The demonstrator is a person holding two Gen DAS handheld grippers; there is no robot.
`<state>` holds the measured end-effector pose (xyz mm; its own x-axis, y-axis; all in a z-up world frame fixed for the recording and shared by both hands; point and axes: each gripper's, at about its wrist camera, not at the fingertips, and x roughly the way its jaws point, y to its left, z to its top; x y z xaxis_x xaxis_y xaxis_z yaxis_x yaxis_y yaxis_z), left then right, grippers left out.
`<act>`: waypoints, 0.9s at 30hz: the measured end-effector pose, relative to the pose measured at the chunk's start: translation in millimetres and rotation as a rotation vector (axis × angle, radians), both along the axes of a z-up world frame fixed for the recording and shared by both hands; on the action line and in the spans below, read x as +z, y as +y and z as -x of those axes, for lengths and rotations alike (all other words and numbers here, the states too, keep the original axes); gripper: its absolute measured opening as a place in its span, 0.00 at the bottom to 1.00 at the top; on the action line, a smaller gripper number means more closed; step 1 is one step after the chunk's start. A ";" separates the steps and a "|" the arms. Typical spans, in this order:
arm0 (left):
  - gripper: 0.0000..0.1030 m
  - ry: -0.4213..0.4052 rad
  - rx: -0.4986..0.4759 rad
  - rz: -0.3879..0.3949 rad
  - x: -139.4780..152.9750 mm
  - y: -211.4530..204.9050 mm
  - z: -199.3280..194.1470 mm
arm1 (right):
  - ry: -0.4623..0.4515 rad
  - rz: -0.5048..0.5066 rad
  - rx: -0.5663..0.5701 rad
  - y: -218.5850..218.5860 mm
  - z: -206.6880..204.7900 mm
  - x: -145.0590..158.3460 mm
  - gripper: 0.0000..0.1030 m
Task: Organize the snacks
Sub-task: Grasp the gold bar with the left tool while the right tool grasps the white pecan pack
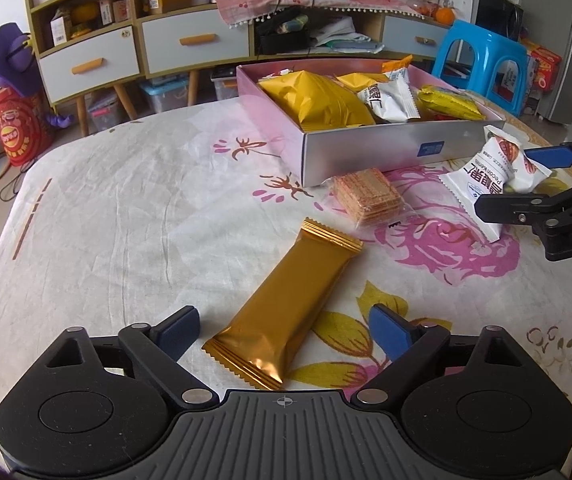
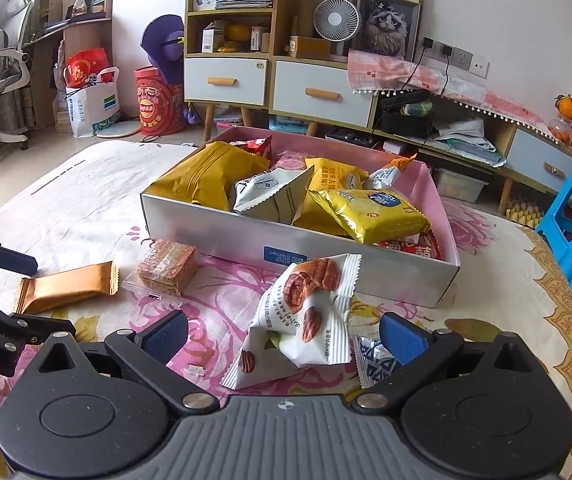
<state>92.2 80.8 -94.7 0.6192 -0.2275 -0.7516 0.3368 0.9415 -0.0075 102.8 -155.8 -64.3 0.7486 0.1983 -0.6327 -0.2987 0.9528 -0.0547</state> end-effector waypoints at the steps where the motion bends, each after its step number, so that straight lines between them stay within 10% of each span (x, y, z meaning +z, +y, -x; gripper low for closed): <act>1: 0.86 0.001 -0.003 0.000 0.6 -0.3 0.2 | 0.001 -0.001 0.001 0.2 -0.3 0.0 0.90; 10: 0.58 -0.009 -0.034 0.000 5.7 -4.7 2.6 | 0.010 -0.016 0.002 0.0 -2.1 1.7 0.82; 27: 0.27 -0.020 -0.076 -0.021 9.7 -14.0 7.2 | 0.031 -0.073 -0.016 -6.4 -6.5 10.0 0.35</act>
<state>85.1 66.8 -85.0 0.6159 -0.2587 -0.7441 0.4070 0.9132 0.0194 109.3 -162.2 -54.3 0.7322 0.2327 -0.6402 -0.2838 0.9586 0.0239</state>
